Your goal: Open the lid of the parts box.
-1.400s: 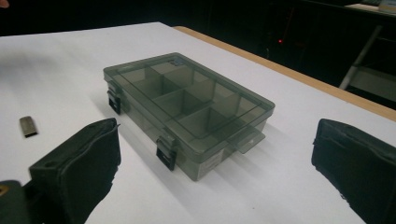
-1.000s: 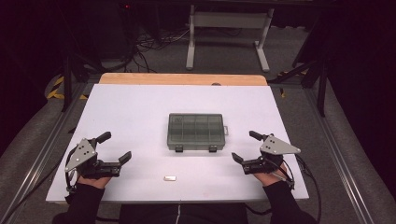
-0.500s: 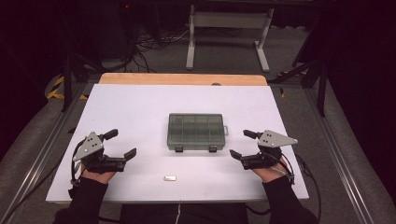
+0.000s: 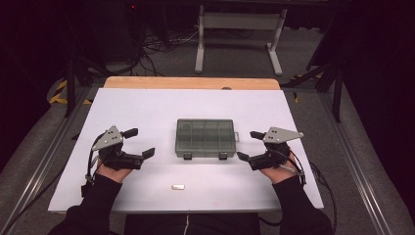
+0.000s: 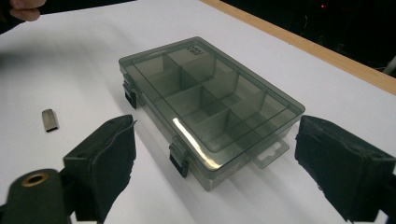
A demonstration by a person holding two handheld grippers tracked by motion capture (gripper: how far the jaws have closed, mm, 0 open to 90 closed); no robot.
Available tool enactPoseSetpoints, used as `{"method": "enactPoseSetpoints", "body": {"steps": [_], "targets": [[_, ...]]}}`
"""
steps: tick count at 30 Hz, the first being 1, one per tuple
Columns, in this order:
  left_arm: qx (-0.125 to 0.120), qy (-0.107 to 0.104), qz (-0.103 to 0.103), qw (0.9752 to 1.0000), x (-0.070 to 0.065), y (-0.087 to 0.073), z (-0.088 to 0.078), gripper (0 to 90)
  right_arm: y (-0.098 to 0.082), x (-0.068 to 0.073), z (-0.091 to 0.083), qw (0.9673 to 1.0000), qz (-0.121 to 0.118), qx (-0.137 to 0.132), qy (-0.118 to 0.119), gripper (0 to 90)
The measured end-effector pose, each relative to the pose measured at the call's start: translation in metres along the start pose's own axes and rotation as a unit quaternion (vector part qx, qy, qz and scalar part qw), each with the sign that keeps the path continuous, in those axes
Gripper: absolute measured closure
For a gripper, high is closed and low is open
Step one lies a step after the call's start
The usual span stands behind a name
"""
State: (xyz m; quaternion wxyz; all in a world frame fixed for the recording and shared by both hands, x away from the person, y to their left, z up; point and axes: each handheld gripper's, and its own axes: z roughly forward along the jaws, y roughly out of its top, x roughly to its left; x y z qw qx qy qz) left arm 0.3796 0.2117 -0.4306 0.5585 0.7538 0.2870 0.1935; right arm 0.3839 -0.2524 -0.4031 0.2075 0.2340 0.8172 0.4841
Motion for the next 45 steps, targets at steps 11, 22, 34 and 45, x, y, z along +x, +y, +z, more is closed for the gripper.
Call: {"method": "enactPoseSetpoints", "body": {"steps": [11, 22, 34, 45], "targets": [[0.027, -0.019, 0.017, 0.9993, 0.001, 0.012, 0.027, 5.8, 0.01, -0.007, 0.016, 0.9996, -0.002, 0.021, 0.02, 19.2], [0.065, -0.039, 0.031, 0.9966, -0.004, 0.022, 0.057, 7.1, 0.011, -0.012, 0.031, 0.9987, 0.004, 0.044, 0.025, 21.4], [0.087, -0.062, 0.024, 0.994, 0.0, 0.017, 0.075, 10.5, 0.009, -0.015, 0.042, 0.9975, 0.009, 0.063, 0.03, 25.4], [0.15, -0.081, 0.007, 0.9854, 0.004, 0.01, 0.084, 25.4, 0.0, -0.016, 0.049, 0.9932, 0.019, 0.11, 0.032, 34.2]]}}
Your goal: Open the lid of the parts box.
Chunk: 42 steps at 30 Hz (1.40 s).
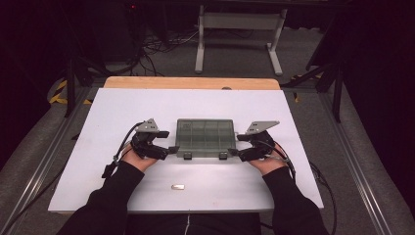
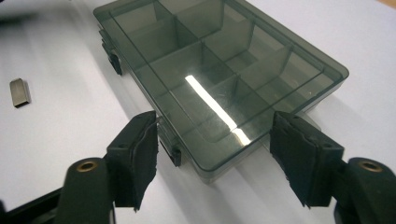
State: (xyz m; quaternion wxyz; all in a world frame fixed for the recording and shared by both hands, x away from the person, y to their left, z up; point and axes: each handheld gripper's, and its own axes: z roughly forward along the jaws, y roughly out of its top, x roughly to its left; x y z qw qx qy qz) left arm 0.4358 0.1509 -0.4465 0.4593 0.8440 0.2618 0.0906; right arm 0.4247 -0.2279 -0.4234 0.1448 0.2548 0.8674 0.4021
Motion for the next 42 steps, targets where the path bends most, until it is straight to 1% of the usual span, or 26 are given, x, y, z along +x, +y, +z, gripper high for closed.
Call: {"method": "enactPoseSetpoints", "body": {"steps": [2, 4, 5, 6, 8, 9, 11, 15, 16, 20, 23, 27, 28, 30, 31, 35, 37, 38, 42], "targets": [[0.01, -0.006, -0.006, 0.9999, 0.001, -0.001, 0.002, 25.5, -0.002, 0.0, 0.001, 1.0, 0.001, 0.006, -0.002, 35.4], [0.02, -0.01, -0.003, 0.9997, 0.001, -0.002, 0.003, 26.8, -0.004, 0.0, 0.001, 0.9999, 0.0, 0.014, -0.001, 37.0], [0.026, -0.007, 0.001, 0.9996, 0.0, -0.002, 0.004, 27.1, -0.004, 0.0, 0.001, 0.9999, -0.001, 0.015, 0.0, 37.5], [0.027, -0.006, 0.0, 0.9996, -0.001, -0.003, 0.005, 27.4, -0.005, 0.001, 0.002, 0.9998, 0.0, 0.018, 0.0, 38.2], [0.032, -0.002, 0.007, 0.9994, -0.002, -0.003, 0.006, 28.6, -0.007, 0.001, 0.003, 0.9998, -0.001, 0.021, 0.001, 39.3], [0.034, -0.002, 0.008, 0.9994, -0.002, -0.004, 0.006, 28.9, -0.008, 0.001, 0.003, 0.9997, 0.0, 0.024, 0.002, 39.8], [0.037, -0.003, 0.003, 0.9993, -0.002, -0.004, 0.007, 29.1, -0.009, 0.0, 0.004, 0.9996, 0.001, 0.029, 0.003, 41.4], [0.05, -0.012, 0.003, 0.9987, -0.002, -0.007, 0.011, 33.5, -0.013, 0.0, 0.007, 0.9992, 0.004, 0.038, 0.009, 45.0], [0.058, -0.014, 0.004, 0.9982, -0.002, -0.008, 0.011, 35.2, -0.014, 0.0, 0.007, 0.9992, 0.004, 0.039, 0.01, 45.8], [0.063, -0.021, 0.002, 0.9978, -0.002, -0.009, 0.013, 38.3, -0.016, -0.001, 0.007, 0.999, 0.007, 0.042, 0.011, 47.2], [0.065, -0.022, 0.002, 0.9977, -0.002, -0.009, 0.014, 40.9, -0.017, -0.001, 0.008, 0.9989, 0.008, 0.045, 0.011, 48.3], [0.064, -0.021, 0.004, 0.9977, -0.004, -0.009, 0.014, 47.4, -0.018, -0.002, 0.009, 0.9986, 0.008, 0.05, 0.012, 51.3], [0.066, -0.02, 0.006, 0.9976, -0.004, -0.009, 0.015, 48.8, -0.019, -0.002, 0.009, 0.9986, 0.009, 0.052, 0.008, 54.0], [0.071, -0.022, 0.006, 0.9973, -0.003, -0.009, 0.015, 49.9, -0.019, -0.002, 0.009, 0.9986, 0.009, 0.051, 0.007, 55.0], [0.07, -0.022, 0.005, 0.9973, -0.003, -0.009, 0.015, 52.3, -0.019, -0.002, 0.009, 0.9987, 0.006, 0.051, 0.004, 58.1], [0.073, -0.025, 0.006, 0.997, -0.002, -0.009, 0.014, 56.4, -0.02, -0.001, 0.01, 0.9984, 0.004, 0.057, 0.004, 60.8], [0.07, -0.027, 0.004, 0.9972, -0.003, -0.01, 0.015, 58.2, -0.02, -0.001, 0.01, 0.9983, 0.0, 0.059, 0.002, 62.6], [0.072, -0.027, 0.008, 0.997, -0.003, -0.009, 0.015, 59.1, -0.02, 0.0, 0.01, 0.9982, -0.001, 0.059, 0.001, 63.3], [0.073, -0.025, 0.012, 0.997, -0.004, -0.009, 0.014, 60.2, -0.02, 0.0, 0.01, 0.9982, -0.005, 0.06, -0.001, 65.7]]}}
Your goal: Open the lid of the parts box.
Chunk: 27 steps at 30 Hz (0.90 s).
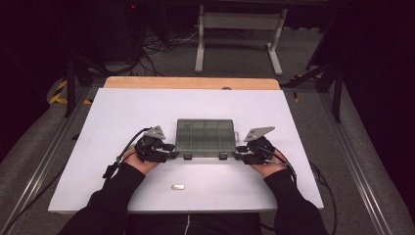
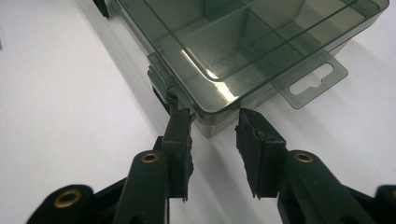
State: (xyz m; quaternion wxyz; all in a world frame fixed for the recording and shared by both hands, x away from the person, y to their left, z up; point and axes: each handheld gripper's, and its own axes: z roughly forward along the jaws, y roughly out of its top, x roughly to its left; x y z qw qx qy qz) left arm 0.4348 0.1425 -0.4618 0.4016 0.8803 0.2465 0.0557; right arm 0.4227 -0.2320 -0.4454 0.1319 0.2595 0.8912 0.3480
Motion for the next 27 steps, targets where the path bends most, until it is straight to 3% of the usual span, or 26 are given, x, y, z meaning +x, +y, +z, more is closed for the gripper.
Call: {"method": "enactPoseSetpoints", "body": {"steps": [27], "targets": [[-0.003, -0.006, -0.006, 1.0, 0.0005, -0.0002, 0.0, 59.3, 0.0011, 0.0028, -0.0013, 0.9999, -0.008, -0.004, -0.007, 69.9]]}}
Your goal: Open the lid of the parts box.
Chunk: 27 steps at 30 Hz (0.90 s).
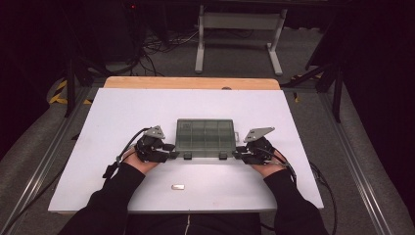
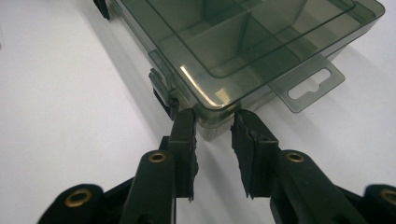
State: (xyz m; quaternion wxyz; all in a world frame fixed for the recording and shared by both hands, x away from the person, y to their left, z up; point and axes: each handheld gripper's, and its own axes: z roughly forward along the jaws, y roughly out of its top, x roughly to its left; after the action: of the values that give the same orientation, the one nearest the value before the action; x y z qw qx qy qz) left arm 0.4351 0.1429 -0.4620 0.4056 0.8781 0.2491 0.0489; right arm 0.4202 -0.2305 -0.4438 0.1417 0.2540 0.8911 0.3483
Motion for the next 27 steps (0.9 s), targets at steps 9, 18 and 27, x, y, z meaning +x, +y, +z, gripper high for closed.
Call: {"method": "enactPoseSetpoints", "body": {"steps": [9, 18, 27], "targets": [[0.002, -0.001, 0.003, 1.0, 0.0, 0.0, 0.0, 58.5, 0.0, -0.001, -0.003, 0.9999, 0.004, -0.014, 0.002, 70.5], [-0.006, 0.0, 0.005, 1.0, -0.002, 0.001, -0.003, 59.0, 0.002, -0.002, -0.012, 0.999, 0.009, -0.044, 0.0, 72.2], [-0.039, -0.016, 0.007, 0.9991, -0.001, 0.0, -0.013, 80.4, 0.004, -0.002, -0.018, 0.9977, 0.01, -0.066, -0.011, 74.5]]}}
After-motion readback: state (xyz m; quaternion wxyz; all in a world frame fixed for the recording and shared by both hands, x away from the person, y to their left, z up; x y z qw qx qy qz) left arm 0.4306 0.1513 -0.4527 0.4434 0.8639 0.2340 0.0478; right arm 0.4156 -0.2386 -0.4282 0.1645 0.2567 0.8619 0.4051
